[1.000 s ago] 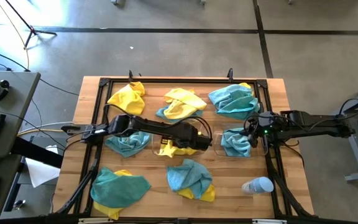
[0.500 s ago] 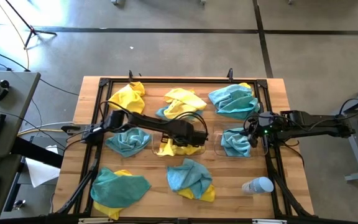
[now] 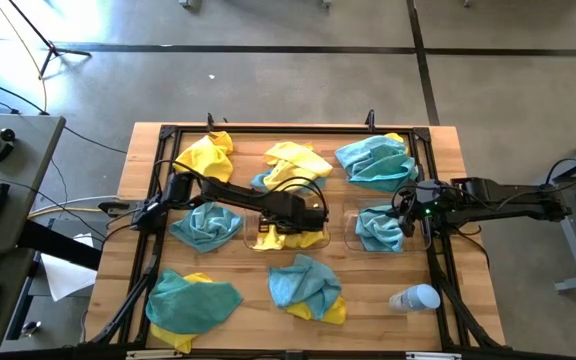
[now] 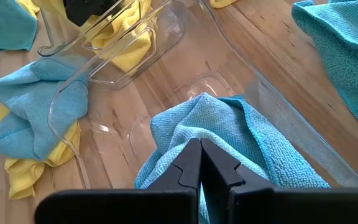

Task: Sort microfiber towel by color & place in baskets
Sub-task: Put the yellow microfiber cloth into the left transparent bin, then put the blue microfiber cloth into the right transparent bin

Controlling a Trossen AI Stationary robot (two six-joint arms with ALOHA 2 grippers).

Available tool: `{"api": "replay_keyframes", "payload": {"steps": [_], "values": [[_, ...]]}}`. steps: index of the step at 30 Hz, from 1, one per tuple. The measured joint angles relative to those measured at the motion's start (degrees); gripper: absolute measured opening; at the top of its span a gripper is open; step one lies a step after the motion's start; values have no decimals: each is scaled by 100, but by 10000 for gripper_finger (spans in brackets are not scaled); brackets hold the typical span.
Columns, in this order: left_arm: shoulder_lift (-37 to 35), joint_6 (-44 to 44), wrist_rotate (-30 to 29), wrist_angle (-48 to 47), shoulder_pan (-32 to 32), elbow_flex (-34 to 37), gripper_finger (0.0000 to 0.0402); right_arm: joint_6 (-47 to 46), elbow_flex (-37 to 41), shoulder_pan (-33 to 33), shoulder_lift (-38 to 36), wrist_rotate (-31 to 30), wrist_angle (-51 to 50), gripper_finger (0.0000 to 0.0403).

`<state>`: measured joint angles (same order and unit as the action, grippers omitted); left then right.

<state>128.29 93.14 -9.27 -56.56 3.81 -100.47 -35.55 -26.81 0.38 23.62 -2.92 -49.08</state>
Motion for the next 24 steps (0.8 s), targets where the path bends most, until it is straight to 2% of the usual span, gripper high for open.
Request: {"api": "replay_keyframes", "payload": {"steps": [6,11,24], "values": [[13,-68,27,-70,-7,-140,100,0,0,0,0,-2,0,0],[-110,-93,29,-387,-4,-419,125,0,0,0,0,-2,0,0],[-1108,-186,-606,-563,172,-511,131,0,0,1,0,-7,0,0]]}}
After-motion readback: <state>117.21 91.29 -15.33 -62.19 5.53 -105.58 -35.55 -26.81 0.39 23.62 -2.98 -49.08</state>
